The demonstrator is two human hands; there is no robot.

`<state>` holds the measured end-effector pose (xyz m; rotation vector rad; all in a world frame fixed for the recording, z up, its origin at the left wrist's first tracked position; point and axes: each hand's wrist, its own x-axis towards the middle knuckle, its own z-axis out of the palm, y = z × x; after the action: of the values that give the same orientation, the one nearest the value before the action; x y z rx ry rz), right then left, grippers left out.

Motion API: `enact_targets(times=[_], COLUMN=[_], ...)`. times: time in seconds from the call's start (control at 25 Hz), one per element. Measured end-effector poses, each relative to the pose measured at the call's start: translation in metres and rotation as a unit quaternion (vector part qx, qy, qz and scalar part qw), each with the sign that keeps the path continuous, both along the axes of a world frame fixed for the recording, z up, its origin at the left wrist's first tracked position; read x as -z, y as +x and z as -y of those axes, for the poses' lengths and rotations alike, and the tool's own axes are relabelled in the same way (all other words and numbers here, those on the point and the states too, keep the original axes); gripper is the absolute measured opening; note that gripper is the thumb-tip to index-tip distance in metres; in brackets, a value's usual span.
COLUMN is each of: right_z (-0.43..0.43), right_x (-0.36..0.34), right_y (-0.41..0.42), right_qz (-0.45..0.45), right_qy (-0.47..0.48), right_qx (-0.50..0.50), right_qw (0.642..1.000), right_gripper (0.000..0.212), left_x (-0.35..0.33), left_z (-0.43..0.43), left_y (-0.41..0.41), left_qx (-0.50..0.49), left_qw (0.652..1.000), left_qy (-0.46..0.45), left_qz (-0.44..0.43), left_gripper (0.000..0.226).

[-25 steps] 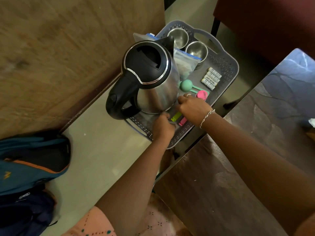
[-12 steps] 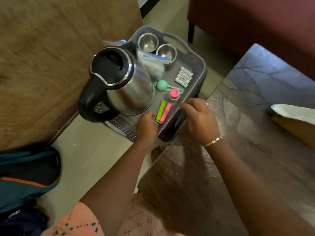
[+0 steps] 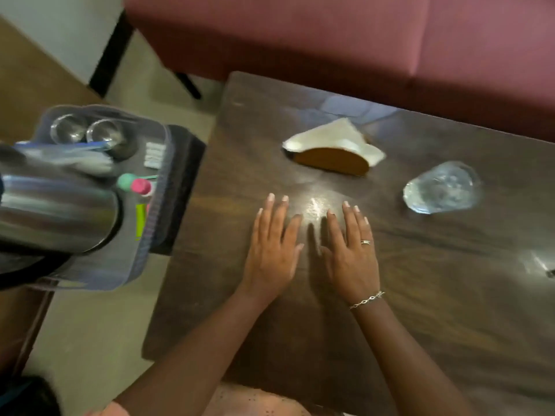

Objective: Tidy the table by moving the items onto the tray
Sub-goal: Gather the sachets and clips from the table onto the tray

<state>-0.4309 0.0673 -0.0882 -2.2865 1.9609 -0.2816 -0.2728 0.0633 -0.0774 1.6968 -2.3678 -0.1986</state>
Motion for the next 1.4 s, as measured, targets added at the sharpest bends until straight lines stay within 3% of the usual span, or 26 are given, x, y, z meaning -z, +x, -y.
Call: enact_targets(times=[0.16,0.4,0.56,0.72,0.88,1.08,1.4], right_z=[-0.035,-0.09,-0.125,-0.149,-0.165,-0.168,-0.169], right_x=[-0.001,0.005,0.008,0.015,0.019,0.036,0.044], right_y=[-0.084,-0.219,-0.313,-0.403,-0.453,-0.47,-0.485], right_qz=[-0.01,0.007,0.082,0.102,0.097,0.096,0.028], right_qy=[0.009,0.009,-0.036,-0.096,-0.056,0.013,0.036], right_qx=[0.082,0.24,0.384,0.529,0.6,0.553,0.513], right_qw=[0.997,0.971,0.919,0.837,0.792,0.827,0.857], right_gripper=[0.057,0.058,0.054,0.037,0.032,0.028,0.012], left_x=[-0.007,0.004,0.019,0.023,0.032,0.04,0.051], left_z=[-0.007,-0.013,-0.008,-0.001,0.002,0.008,0.015], left_y=[-0.103,-0.233,-0.321,-0.395,-0.458,-0.488,-0.486], left_qx=[0.12,0.285,0.37,0.362,0.388,0.396,0.415], left_qw=[0.992,0.958,0.928,0.93,0.92,0.913,0.905], left_qy=[0.03,0.019,0.034,0.067,0.058,0.076,0.084], left_qz=[-0.013,-0.01,-0.008,-0.008,0.0,0.054,0.05], left_gripper=[0.061,0.054,0.04,0.036,0.023,0.026,0.017])
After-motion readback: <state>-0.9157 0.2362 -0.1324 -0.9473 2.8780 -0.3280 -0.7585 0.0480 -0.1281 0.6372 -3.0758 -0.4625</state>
